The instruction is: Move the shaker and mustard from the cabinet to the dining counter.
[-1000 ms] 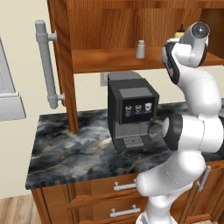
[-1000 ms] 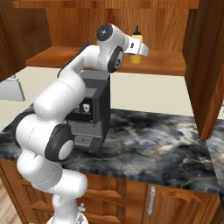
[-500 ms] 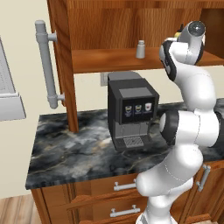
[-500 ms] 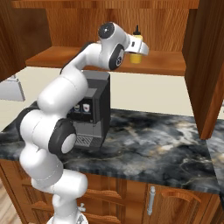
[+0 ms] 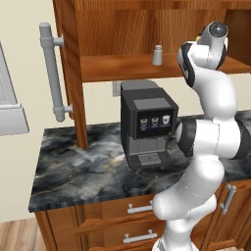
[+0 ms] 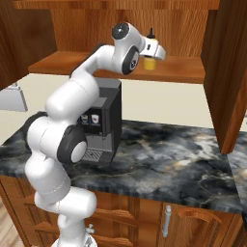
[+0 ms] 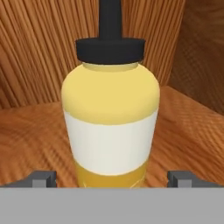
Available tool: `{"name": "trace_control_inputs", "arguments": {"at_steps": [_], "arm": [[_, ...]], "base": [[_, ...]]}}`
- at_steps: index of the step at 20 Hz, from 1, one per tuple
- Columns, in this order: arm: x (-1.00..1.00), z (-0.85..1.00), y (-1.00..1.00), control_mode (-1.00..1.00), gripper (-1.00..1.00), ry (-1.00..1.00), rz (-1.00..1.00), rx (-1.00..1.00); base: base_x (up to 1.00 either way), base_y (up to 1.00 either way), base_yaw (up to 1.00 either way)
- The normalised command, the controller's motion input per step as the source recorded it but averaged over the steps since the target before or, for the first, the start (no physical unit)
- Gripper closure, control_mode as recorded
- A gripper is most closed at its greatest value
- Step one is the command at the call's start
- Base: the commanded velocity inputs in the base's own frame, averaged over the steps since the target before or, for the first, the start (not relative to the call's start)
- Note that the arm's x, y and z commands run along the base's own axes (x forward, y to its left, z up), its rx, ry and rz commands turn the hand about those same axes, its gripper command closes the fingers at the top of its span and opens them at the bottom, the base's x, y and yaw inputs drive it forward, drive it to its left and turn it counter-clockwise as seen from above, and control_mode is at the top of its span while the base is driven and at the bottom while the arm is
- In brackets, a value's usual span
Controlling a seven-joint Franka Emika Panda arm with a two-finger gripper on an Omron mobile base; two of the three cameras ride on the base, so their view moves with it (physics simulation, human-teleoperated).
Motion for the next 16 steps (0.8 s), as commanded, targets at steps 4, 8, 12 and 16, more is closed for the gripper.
{"name": "trace_control_inputs", "arguments": {"at_steps": [4,8,12,16], "arm": [[0.16,0.00,-0.04,-1.00,-1.00,0.02,0.00,0.00],[0.18,0.00,-0.04,-1.00,-1.00,0.01,0.00,0.00],[0.15,-0.01,-0.06,-1.00,-1.00,0.00,0.00,0.00],[0.08,-0.03,-0.03,-1.00,1.00,0.00,0.00,0.00]], "base": [[0.00,0.00,0.00],[0.00,0.00,0.00],[0.00,0.00,0.00],[0.00,0.00,0.00]]}}
